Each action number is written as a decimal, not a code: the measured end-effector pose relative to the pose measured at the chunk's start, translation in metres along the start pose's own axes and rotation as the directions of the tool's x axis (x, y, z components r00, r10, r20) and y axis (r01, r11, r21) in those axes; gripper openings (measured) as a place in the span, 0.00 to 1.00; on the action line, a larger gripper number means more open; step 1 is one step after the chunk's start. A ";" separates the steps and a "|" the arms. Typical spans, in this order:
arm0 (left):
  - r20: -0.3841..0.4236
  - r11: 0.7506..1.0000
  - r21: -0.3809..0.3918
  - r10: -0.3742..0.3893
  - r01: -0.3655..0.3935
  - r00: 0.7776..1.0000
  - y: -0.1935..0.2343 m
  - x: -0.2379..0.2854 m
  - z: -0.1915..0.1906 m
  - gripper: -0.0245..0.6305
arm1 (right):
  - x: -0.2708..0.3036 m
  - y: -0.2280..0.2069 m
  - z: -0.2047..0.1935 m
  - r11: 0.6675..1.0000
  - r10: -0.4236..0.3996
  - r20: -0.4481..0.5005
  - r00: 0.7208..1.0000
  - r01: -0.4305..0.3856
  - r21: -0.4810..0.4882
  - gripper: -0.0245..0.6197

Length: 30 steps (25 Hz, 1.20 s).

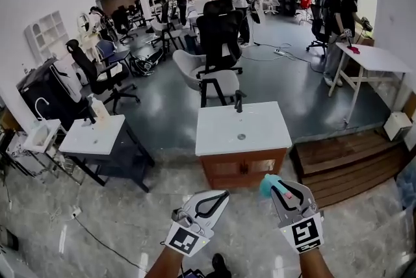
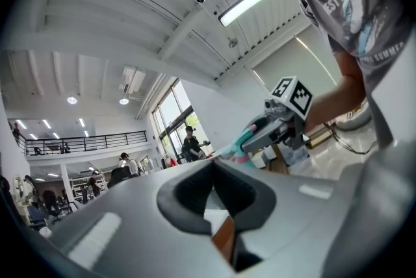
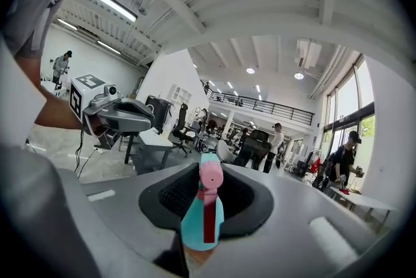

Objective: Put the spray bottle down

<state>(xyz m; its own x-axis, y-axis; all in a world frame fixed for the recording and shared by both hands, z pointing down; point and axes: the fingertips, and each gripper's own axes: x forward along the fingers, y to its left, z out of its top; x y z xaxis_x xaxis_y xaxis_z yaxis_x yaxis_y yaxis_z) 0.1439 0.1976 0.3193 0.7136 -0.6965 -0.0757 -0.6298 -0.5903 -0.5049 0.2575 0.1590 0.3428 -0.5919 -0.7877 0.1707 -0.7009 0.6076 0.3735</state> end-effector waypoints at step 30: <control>0.015 0.995 -0.083 -0.045 0.046 0.999 0.192 -0.010 -0.107 0.04 | 0.205 0.014 0.064 0.998 -0.053 -0.025 0.998 0.054 0.019 0.17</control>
<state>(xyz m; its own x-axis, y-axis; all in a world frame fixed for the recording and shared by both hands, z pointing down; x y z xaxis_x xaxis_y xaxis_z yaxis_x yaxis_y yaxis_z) -0.0169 0.0476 0.3153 0.7458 -0.6629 -0.0657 -0.6194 -0.6538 -0.4347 0.1010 0.0127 0.3249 -0.5434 -0.8214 0.1735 -0.7393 0.5661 0.3646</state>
